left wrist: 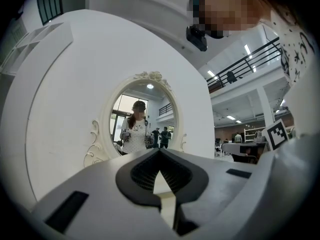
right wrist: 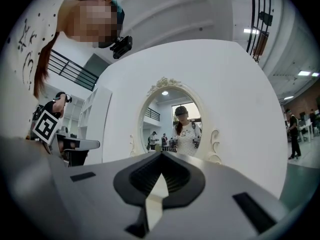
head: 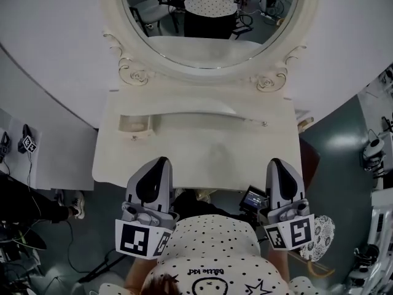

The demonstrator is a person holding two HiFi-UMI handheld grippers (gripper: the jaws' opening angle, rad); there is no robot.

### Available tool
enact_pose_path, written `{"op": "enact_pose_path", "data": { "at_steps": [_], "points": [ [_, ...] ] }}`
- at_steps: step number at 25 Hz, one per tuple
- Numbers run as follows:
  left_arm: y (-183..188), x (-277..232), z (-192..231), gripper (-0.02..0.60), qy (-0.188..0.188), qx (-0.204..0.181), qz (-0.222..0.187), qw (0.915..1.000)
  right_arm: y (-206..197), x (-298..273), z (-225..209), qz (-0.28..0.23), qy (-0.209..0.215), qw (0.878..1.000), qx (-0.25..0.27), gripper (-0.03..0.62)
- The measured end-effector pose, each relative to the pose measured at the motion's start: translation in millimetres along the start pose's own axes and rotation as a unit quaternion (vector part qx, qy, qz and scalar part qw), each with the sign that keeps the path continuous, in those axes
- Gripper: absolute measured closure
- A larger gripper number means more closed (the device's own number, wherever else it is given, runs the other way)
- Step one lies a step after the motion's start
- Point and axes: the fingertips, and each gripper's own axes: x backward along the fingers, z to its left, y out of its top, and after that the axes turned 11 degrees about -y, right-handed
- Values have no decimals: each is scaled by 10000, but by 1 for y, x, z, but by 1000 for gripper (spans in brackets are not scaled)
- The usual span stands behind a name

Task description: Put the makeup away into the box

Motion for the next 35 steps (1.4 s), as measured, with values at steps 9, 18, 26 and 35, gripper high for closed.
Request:
{"op": "enact_pose_path", "data": {
  "at_steps": [9,18,26,35],
  "points": [
    [-1,0,0,577,62,26,9,10000,4,12,-24,84,-349,9988,329,589],
    [3,-3,2,577,13,30,-3,10000,0,-4,15,92,51,9990,426,589],
    [3,1,1,577,75,38,-47,10000,-7,-5,27,172,236,9987,428,589],
    [5,3,-6,577,105,-6,-101,9999,-10,-1,27,180,309,9983,467,589]
  ]
}}
